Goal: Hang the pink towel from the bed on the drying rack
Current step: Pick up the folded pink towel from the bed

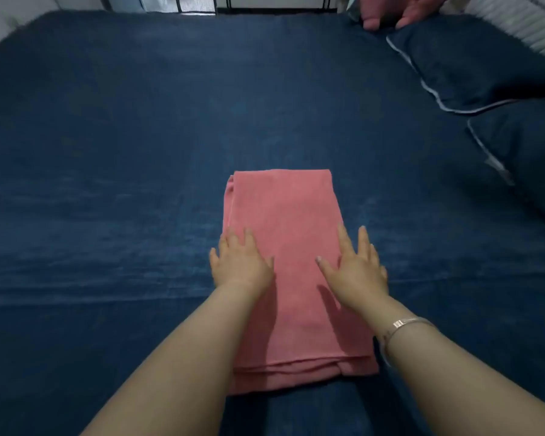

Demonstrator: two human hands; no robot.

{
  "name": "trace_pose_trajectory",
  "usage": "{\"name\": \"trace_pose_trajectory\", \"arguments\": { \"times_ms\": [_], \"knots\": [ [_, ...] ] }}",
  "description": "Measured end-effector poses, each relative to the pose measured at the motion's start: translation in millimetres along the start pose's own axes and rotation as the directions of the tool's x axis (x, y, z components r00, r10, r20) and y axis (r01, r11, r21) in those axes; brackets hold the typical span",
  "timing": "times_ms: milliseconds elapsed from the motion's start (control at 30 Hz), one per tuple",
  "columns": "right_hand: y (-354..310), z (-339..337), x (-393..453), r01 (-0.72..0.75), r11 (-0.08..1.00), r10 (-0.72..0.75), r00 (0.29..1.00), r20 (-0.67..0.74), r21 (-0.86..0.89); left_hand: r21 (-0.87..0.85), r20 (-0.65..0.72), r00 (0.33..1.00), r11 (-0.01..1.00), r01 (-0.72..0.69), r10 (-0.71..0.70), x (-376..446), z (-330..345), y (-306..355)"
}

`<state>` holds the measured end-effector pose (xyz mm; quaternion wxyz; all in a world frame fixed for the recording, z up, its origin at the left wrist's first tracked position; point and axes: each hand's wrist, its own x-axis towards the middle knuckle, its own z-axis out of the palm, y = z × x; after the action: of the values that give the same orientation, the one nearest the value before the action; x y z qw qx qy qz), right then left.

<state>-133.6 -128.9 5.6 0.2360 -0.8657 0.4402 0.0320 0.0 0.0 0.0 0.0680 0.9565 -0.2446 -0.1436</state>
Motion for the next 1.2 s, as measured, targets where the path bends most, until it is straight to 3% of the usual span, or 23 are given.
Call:
{"name": "trace_pose_trajectory", "arguments": {
  "times_ms": [100,200,267,400,533,700,867,1200],
  "knots": [
    [10,27,22,-0.077,0.996,0.077,0.997,0.004,0.043,-0.13,0.054,0.981,0.972,0.194,-0.189,19,24,-6],
    [19,50,38,-0.141,0.985,0.139,0.99,0.023,0.102,-0.183,0.102,0.966,0.95,0.253,-0.238,28,45,-7],
    [18,60,43,-0.113,0.99,0.111,0.993,0.027,0.089,-0.153,0.014,0.975,0.963,0.221,-0.221,28,55,-6],
    [7,74,38,0.081,0.977,-0.076,0.997,-0.035,0.199,-0.214,-0.183,0.975,0.973,0.083,-0.124,21,65,-2],
    [0,69,26,0.187,0.955,-0.171,0.981,-0.091,0.231,-0.294,-0.153,0.985,0.955,0.037,-0.085,8,57,3],
    [-12,55,-4,0.311,0.946,-0.285,0.933,-0.218,0.093,-0.275,-0.211,0.978,0.96,-0.05,-0.01,-17,35,5],
    [-42,5,-25,0.361,0.931,-0.326,0.891,-0.317,0.059,-0.315,-0.29,0.957,0.946,-0.078,-0.018,-40,-27,11],
    [-160,-198,-90,0.521,0.852,-0.447,0.773,-0.451,0.048,-0.314,-0.499,0.866,0.939,-0.142,-0.036,-95,-262,25]
  ]
}}
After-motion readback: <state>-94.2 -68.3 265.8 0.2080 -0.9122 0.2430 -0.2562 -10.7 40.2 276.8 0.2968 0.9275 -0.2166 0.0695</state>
